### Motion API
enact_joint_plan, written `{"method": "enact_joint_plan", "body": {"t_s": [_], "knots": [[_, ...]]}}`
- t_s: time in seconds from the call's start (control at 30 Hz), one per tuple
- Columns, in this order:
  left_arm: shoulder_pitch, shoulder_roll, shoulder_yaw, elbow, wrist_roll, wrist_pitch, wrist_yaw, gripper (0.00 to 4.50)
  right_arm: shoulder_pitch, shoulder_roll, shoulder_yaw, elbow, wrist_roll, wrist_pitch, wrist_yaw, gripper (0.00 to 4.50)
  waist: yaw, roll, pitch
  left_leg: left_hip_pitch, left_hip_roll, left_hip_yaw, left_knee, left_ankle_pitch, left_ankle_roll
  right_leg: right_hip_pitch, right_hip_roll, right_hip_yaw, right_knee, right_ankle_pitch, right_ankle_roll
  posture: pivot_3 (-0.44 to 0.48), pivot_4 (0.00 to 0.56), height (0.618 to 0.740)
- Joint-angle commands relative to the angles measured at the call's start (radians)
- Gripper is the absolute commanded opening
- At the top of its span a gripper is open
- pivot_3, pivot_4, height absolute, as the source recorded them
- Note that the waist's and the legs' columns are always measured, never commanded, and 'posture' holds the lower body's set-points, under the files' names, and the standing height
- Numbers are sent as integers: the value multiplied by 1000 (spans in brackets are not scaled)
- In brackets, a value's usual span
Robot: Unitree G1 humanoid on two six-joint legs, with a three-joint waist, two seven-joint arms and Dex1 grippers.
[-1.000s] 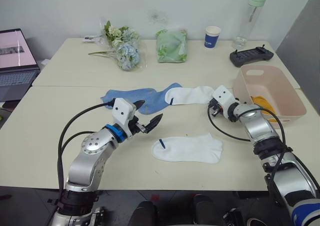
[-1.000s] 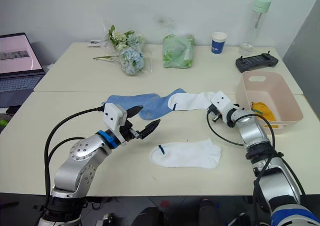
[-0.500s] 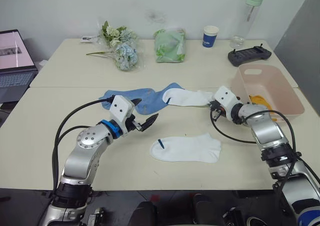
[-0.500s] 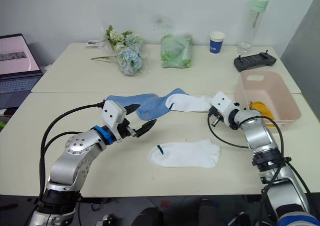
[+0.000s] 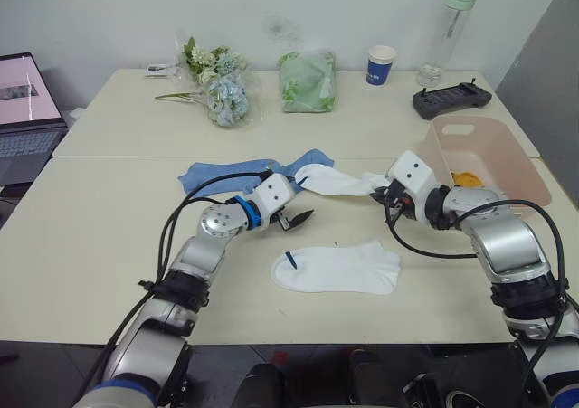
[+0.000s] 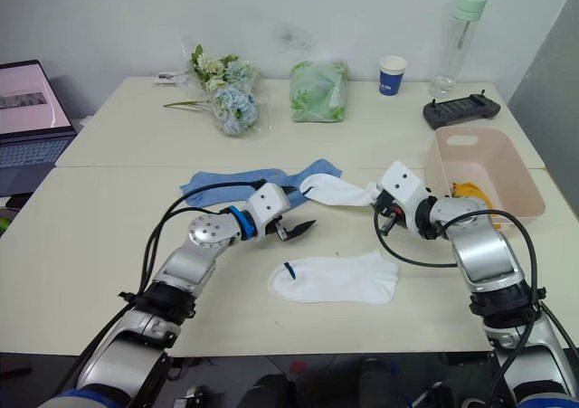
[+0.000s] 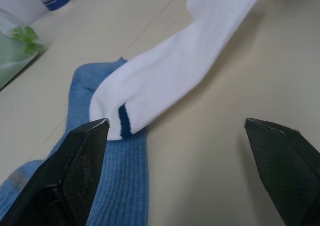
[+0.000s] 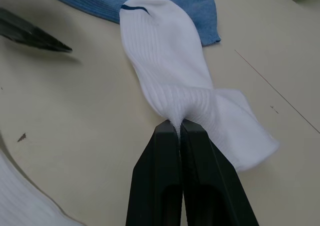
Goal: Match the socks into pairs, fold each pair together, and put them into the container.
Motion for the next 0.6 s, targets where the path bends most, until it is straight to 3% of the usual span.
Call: {"method": "enact_joint_plan", "body": {"t_s": [0.03,0.13,0.23,0.53,0.6], "knots": [[-88,-20,-25,155,93,-102,90,4500,15,-30,-50,-89,48,56,-1,32,2,0,0,0,0,0,0,0,0,0,0,0,0,0,0,0,150,740],[-162,-44,-30,282,149,-160,185,3915,46,-62,-69,-145,85,102,4,0,7,0,0,0,-1,-1,1,0,1,1,0,0,0,0,1,0,150,740],[-182,-56,-20,338,148,-209,184,3064,66,-72,-73,-189,118,137,-6,0,1,0,0,-1,-1,-1,1,0,1,1,0,0,0,0,1,0,150,740],[-168,-53,12,332,121,-301,158,187,86,-82,-69,-201,162,145,-41,0,0,0,0,-1,-1,-1,1,1,1,0,0,0,1,0,1,0,150,740],[-157,-39,20,301,118,-311,146,37,88,-91,-69,-188,165,134,-37,0,0,0,0,-1,-1,-1,1,1,1,0,0,0,0,0,1,0,150,740]]}}
